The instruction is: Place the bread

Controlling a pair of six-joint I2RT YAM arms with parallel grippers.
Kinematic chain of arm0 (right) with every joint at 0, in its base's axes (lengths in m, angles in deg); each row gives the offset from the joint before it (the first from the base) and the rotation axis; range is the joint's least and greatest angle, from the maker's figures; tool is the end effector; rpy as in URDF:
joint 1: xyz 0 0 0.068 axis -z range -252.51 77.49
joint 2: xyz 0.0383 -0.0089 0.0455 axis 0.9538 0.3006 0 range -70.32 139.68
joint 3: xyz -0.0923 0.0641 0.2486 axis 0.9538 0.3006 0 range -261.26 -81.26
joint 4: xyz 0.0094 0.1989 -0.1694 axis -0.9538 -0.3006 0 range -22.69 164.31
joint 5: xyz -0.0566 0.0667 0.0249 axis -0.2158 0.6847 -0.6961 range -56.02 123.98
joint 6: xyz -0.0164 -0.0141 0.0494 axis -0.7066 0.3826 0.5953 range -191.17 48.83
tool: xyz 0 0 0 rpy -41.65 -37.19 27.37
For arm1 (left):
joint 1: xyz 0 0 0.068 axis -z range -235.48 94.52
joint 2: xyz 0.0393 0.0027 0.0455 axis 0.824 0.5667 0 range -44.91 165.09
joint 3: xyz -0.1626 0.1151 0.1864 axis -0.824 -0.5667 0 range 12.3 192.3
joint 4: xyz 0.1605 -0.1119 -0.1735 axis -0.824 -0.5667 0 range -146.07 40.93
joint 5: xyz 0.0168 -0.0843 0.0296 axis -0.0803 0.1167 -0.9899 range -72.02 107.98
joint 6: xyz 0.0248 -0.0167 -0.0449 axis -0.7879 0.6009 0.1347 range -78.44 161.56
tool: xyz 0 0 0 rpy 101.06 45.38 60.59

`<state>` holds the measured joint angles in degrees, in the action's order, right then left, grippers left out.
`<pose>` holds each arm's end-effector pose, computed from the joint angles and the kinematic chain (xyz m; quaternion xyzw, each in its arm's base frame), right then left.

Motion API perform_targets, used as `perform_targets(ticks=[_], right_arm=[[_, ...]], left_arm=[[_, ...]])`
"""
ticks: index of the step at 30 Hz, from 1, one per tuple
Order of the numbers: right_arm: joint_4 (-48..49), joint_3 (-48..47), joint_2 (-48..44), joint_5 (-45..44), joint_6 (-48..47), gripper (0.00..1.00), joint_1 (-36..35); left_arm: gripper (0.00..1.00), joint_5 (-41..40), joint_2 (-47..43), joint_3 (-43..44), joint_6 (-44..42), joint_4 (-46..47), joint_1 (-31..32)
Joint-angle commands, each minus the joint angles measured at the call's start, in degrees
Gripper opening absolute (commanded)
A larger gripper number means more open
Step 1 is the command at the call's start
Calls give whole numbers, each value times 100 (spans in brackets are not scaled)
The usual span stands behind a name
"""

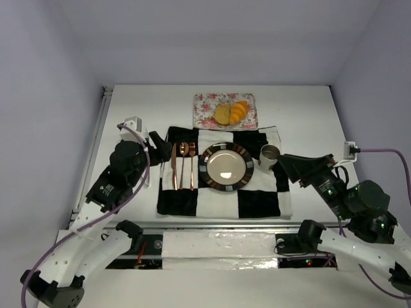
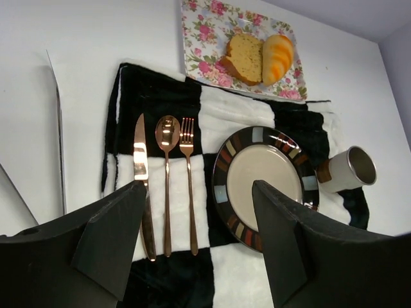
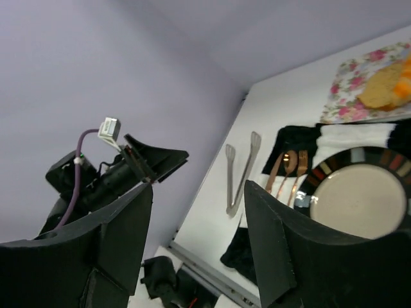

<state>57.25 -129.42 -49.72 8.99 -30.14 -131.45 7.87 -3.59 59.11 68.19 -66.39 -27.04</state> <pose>0.0474 0.0494 0.3924 0.0672 0.6425 0.4860 0.5886 0.1496 -0.0739 0.3486 -0.0433 0.7740 -0.2297 0.5885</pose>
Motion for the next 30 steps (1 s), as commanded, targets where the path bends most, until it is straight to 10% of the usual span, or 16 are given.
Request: perform_targets(ticks=[1,6,10,16,18,21,30], right_arm=[[-562,386,-99,-691,176,65,-13],[-421,545,110,-586,194,30,-13],[-535,518,243,-577,106,0,-13],[-579,694,-12,-445,229,0,-13],[-649,799,-108,-428,299,3,-13],[-693,905,-258,-278,379,35,-13],[-808,1010,-302,-32,519,48,-13]], left_arm=[[65,-96,376,223,-123,317,21],[49,-473,912,391,-272,457,21],[0,-1413,1227,197,-536,581,21],[0,-1529,2072,188,-563,528,-628],[22,-1425,2352,127,-641,738,-901],[48,-1073,2870,162,-773,975,-1437],[51,-1038,4812,768,-1186,1424,-1921]])
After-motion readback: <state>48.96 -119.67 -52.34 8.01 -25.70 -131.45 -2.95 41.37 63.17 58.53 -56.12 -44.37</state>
